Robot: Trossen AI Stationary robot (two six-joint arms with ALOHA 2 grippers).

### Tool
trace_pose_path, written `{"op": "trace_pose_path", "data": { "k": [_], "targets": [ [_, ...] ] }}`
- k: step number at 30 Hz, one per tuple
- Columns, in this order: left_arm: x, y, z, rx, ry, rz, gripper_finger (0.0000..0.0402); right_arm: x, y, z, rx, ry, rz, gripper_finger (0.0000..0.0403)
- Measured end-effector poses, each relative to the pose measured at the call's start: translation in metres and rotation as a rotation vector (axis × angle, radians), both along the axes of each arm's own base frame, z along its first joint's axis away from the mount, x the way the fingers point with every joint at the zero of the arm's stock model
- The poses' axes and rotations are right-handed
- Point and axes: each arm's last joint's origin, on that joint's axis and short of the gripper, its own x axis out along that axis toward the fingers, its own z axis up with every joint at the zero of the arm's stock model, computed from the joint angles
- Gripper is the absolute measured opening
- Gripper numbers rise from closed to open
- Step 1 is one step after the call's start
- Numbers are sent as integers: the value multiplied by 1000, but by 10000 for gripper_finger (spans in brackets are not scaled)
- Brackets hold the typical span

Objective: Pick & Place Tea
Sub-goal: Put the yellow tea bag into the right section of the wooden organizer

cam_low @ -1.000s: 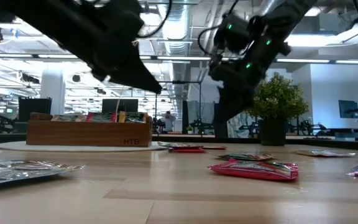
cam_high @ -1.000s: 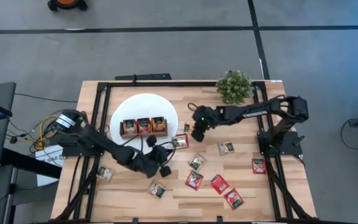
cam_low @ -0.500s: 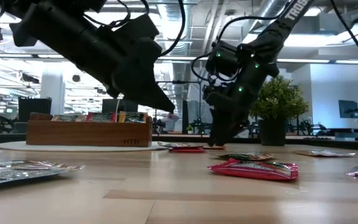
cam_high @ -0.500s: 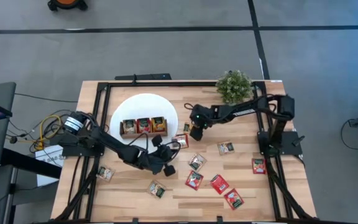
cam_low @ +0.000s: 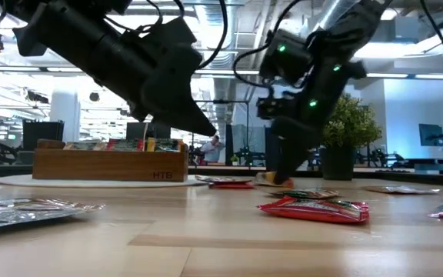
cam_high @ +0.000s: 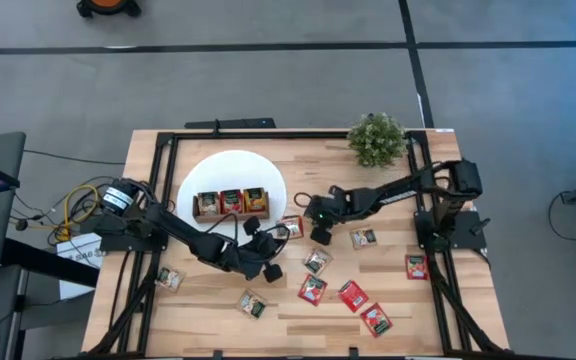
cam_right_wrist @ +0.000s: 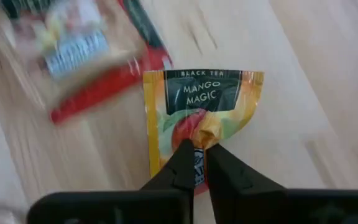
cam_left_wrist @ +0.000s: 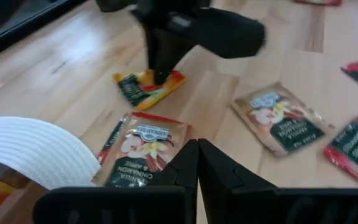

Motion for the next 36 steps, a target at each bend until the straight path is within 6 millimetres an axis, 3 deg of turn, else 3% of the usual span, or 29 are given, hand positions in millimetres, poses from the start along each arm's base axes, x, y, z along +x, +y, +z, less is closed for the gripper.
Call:
{"op": "trace_pose_path", "data": {
  "k": [5, 11, 19, 25, 36],
  "targets": [
    [-1, 3, 8, 4, -36, 45, 0, -5, 25, 24, -136, -101, -12, 29],
    [-1, 15, 28, -9, -74, 47, 8, -21, 57, 25, -253, -171, -52, 32],
    [14, 53, 45, -154, -183, -18, 104, -33, 93, 28, -485, -292, -83, 22],
    [21, 72, 52, -222, -274, -39, 156, -36, 108, 33, -612, -358, -74, 31],
    [33, 84, 35, -330, -310, -110, 156, -34, 121, 41, -674, -428, -52, 29]
  ]
}}
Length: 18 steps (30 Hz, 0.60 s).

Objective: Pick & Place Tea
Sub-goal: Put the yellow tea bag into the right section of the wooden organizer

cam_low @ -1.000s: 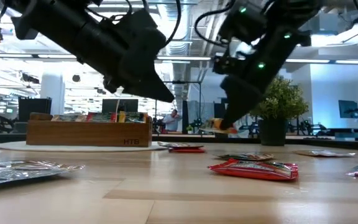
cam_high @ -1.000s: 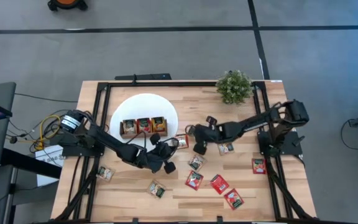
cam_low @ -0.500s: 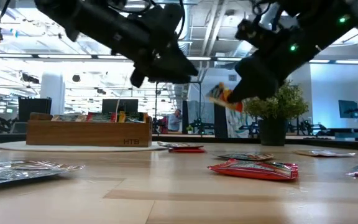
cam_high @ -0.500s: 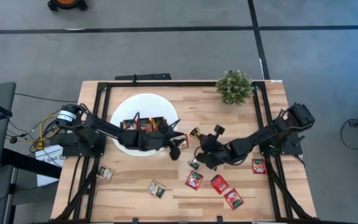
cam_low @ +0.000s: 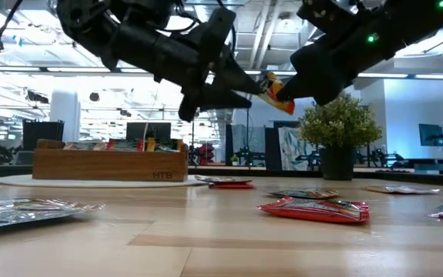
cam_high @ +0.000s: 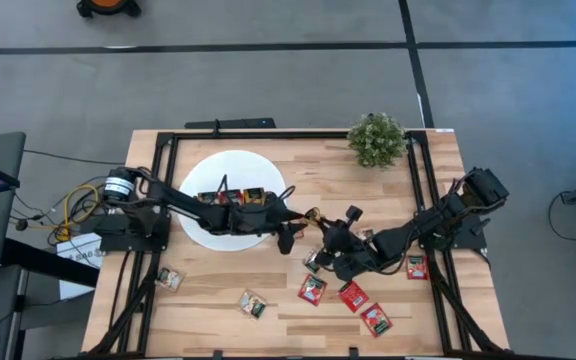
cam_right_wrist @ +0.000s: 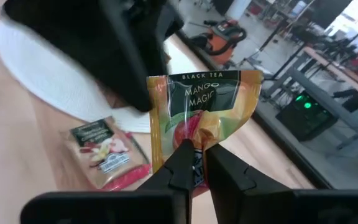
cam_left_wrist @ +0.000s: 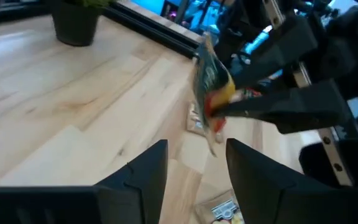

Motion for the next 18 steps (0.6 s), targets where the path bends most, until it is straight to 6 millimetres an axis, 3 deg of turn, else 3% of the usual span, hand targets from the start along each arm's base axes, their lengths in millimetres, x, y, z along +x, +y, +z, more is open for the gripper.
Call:
{"op": "trace_pose_path", "data": {
  "k": [7, 18],
  "targets": [
    [3, 0, -2, -4, -28, -4, 138, 1, 0, 1, -13, 0, 3, 24],
    [3, 0, -1, 42, -34, -8, 25, 3, 1, 3, -17, -10, 12, 35]
  ]
}}
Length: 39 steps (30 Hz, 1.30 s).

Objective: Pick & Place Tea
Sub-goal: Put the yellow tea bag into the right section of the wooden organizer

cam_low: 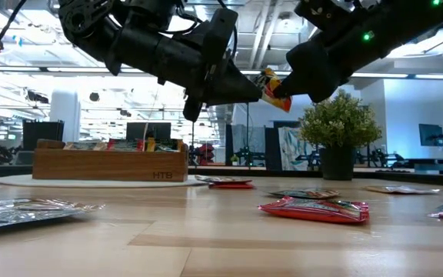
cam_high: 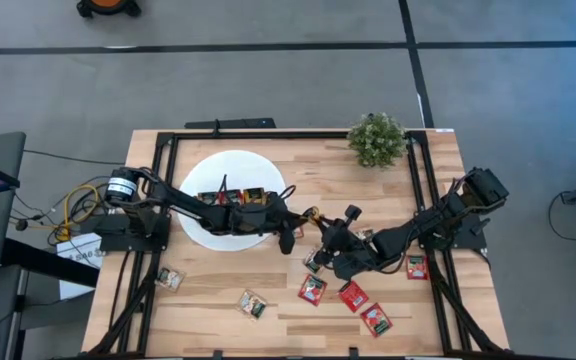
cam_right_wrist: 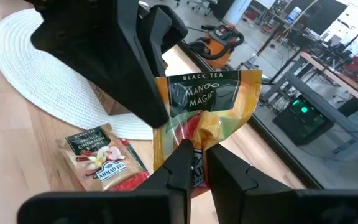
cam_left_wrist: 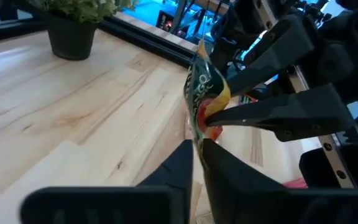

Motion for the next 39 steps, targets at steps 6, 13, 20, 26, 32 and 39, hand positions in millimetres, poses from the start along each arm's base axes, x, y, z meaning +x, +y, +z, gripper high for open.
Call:
{"op": "trace_pose_path", "data": {
  "k": [6, 13, 20, 26, 32, 39],
  "targets": [
    [0, 0, 1, 6, -15, 3, 2, 0, 0, 0, 0, 2, 1, 28],
    [0, -1, 1, 31, -6, 2, 0, 0, 0, -1, 21, 15, 25, 37],
    [-3, -2, -4, 95, 75, 58, 0, 0, 2, -3, 61, 51, 78, 94],
    [-18, -7, 9, 200, 192, 152, 0, -5, 6, -5, 43, 95, 96, 191],
    [-45, -18, 26, 319, 361, 195, 0, -5, 6, -6, 70, 113, 117, 240],
    [-75, -45, 39, 421, 495, -16, 0, 15, -12, -5, 335, 99, 289, 215]
  ]
}}
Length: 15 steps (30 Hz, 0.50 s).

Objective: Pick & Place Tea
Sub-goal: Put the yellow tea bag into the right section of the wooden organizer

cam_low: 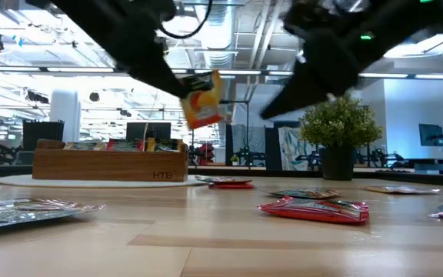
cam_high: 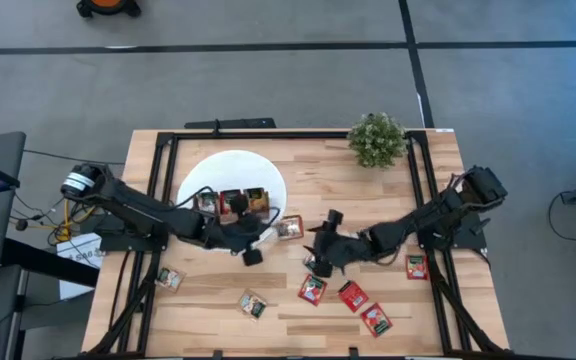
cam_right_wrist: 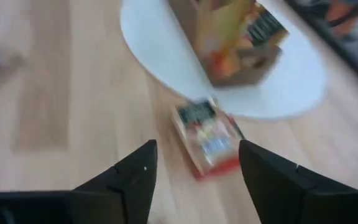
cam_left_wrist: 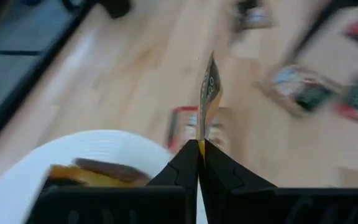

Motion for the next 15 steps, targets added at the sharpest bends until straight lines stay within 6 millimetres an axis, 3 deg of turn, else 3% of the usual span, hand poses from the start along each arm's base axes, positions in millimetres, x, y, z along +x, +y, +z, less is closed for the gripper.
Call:
{"op": "trace_pose_path", "data": {
  "k": [6, 11, 15],
  "targets": [
    [-6, -18, 4, -12, -4, -98, 0, 23, -29, 13, 140, -119, 177, 205],
    [-6, -21, 5, -4, -21, -98, 0, 28, -34, 18, 113, -158, 325, 193],
    [-5, -21, 6, -2, -34, -97, 0, 33, -33, 19, 111, -165, 337, 164]
  ]
}}
